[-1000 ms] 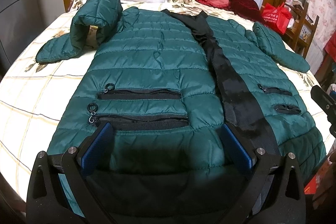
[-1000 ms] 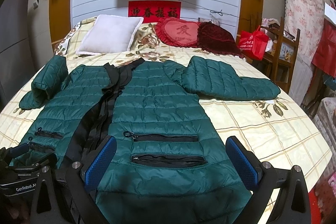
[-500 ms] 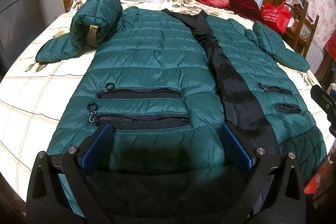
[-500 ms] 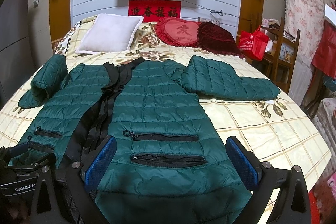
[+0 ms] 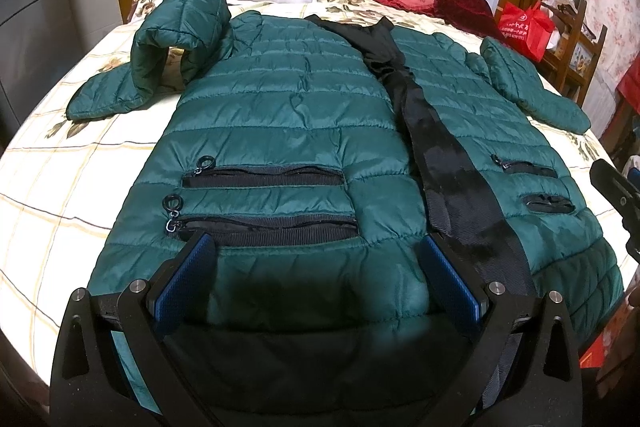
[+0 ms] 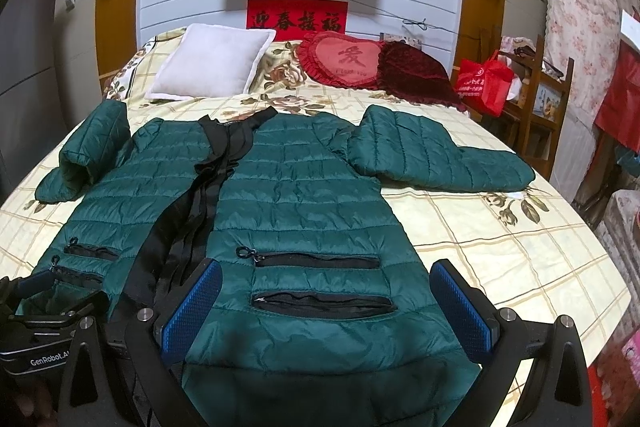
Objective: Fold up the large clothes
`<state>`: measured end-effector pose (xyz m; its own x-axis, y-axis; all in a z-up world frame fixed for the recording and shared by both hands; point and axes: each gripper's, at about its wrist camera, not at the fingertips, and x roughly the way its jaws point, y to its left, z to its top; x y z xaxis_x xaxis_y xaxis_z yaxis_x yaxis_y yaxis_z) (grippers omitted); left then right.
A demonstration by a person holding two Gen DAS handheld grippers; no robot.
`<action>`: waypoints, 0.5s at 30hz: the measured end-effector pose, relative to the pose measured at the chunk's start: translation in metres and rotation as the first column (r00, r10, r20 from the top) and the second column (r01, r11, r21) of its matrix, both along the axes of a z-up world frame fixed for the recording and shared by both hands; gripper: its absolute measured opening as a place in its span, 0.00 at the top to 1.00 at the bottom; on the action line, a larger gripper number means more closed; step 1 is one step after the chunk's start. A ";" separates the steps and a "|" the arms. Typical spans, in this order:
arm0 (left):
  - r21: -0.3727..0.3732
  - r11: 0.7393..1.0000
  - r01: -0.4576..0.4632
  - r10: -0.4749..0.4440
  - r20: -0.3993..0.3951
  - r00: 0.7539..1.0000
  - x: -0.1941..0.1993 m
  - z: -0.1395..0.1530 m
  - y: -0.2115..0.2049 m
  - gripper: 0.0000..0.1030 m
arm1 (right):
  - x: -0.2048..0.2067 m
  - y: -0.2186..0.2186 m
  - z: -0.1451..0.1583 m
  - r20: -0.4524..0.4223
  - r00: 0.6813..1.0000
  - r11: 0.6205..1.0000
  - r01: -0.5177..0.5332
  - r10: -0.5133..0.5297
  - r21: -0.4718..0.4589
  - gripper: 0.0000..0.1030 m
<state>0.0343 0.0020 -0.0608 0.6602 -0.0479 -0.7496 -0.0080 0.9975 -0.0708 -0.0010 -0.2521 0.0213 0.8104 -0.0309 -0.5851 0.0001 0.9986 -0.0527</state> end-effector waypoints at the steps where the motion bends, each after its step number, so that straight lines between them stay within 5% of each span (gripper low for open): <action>1: 0.001 1.000 0.000 0.000 0.000 1.000 0.000 0.000 0.000 0.00 | 0.000 0.000 0.000 0.000 1.000 1.000 0.000 0.000 0.000 0.00; 15: 0.004 1.000 0.001 -0.001 -0.004 1.000 0.000 -0.002 -0.001 0.00 | -0.009 -0.004 0.006 0.037 0.999 0.997 -0.041 0.039 0.059 0.00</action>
